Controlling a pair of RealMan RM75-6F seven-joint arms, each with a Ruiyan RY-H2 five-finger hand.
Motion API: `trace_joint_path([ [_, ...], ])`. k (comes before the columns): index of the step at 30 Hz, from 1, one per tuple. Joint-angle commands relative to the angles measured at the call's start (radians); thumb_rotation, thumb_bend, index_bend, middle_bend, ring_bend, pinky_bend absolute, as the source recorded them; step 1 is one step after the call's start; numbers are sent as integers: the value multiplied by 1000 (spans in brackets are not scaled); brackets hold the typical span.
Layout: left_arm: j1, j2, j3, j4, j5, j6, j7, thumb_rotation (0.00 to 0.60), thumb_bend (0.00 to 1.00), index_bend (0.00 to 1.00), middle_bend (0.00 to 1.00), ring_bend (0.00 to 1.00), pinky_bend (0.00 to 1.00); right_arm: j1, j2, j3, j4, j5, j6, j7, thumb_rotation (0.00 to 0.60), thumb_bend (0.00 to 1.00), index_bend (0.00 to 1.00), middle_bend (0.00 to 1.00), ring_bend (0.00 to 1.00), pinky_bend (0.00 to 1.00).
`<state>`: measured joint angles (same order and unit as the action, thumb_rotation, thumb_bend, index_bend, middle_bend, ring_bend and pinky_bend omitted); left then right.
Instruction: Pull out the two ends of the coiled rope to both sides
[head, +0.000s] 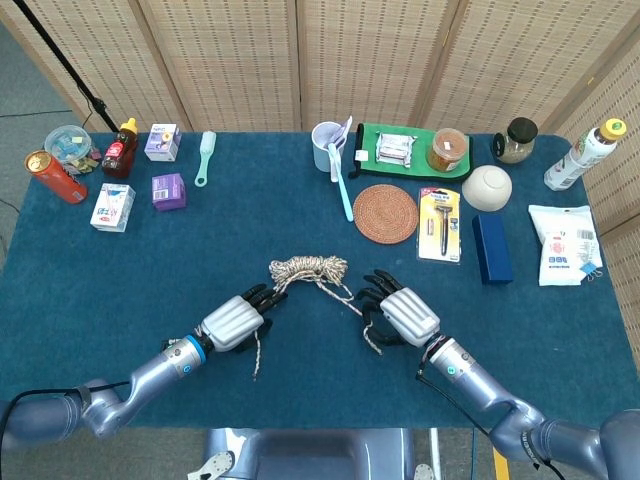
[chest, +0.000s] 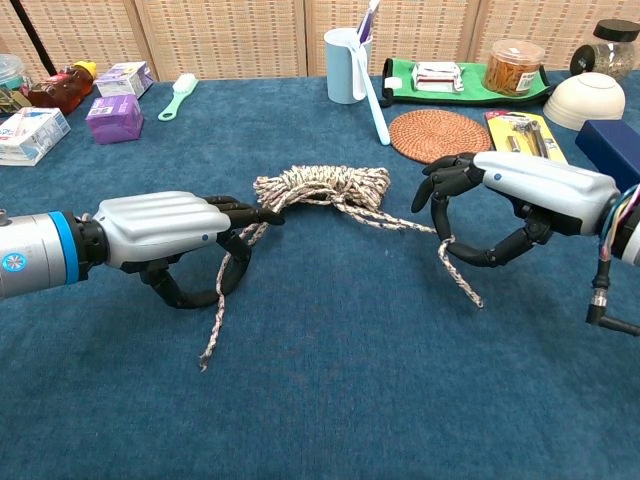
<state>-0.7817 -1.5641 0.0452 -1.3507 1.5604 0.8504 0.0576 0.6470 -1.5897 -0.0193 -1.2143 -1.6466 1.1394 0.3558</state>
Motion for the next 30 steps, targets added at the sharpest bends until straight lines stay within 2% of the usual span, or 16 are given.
trace_joint_path([
  [1, 1, -1, 0, 1, -3, 0, 0, 600, 372, 587, 0, 0, 0, 0, -1, 0, 1, 0, 0, 2, 600, 465, 655, 286, 99, 0],
  [8, 3, 3, -3, -3, -4, 11, -1, 600, 373, 618, 0, 0, 0, 0, -1, 1, 3, -1, 1, 4, 600, 465, 658, 290, 100, 0],
  [20, 12, 15, -10, -18, -6, 37, -22, 600, 416, 729, 1, 0, 0, -3, 8, 5, -13, 1, 5, -1, 600, 466, 659, 293, 104, 0],
  [30, 23, 56, -24, -57, -17, 64, -42, 600, 464, 786, 110, 0, 0, -3, 26, 11, -43, 3, 7, -11, 600, 470, 658, 295, 105, 0],
])
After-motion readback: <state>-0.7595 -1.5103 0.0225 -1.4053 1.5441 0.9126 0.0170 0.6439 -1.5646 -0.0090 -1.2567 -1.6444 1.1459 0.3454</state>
